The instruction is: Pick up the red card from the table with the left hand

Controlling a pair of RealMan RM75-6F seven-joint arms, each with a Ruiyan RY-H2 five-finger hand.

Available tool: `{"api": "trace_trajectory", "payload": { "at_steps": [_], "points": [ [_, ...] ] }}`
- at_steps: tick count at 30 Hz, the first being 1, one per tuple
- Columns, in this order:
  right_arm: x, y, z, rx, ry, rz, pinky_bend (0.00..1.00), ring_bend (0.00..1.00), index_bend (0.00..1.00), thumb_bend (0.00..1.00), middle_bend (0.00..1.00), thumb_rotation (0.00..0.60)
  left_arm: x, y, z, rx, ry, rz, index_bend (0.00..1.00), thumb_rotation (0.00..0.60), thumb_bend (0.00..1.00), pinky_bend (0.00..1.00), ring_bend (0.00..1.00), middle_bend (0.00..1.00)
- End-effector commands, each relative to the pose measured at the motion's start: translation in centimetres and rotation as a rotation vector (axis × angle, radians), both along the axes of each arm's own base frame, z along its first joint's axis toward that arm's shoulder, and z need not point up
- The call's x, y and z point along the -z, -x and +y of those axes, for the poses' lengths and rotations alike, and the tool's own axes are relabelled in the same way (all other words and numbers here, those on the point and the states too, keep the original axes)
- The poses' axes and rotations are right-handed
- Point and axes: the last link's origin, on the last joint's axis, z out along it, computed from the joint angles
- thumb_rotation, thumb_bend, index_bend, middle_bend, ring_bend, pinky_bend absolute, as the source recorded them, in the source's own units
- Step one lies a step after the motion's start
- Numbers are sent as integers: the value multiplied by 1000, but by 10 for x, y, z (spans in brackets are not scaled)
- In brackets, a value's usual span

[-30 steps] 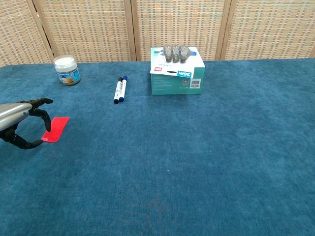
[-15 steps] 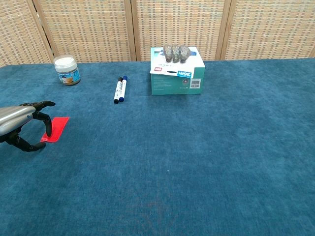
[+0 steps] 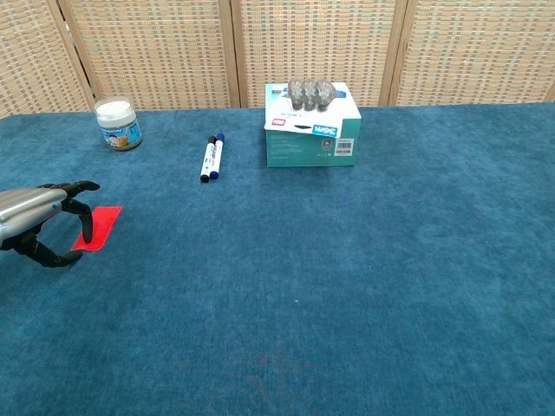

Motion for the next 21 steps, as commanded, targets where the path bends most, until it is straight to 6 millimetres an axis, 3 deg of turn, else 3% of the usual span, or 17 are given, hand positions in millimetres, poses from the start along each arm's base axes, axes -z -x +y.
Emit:
{"api": "trace_trajectory", "payload": {
  "at_steps": [1, 8, 13, 21],
  "points": [
    [0, 0, 0, 0, 0, 0, 0, 0, 0, 0, 0, 600, 1, -1, 0, 0, 6, 5, 486, 600, 417, 0, 0, 0],
    [-1, 0, 0, 1, 0, -2, 0, 0, 0, 0, 0, 600, 3, -1, 1, -4, 7, 14, 507, 600, 418, 0, 0, 0],
    [-1, 0, 1, 0, 0, -7, 0, 0, 0, 0, 0, 600, 5, -1, 0, -4, 8, 16, 597, 600, 419, 0, 0, 0],
    [-1, 1, 0, 1, -1, -8, 0, 0, 0, 0, 0, 600, 5, -2, 2, -5, -2, 16, 633, 600, 430, 0, 0, 0]
  ]
}}
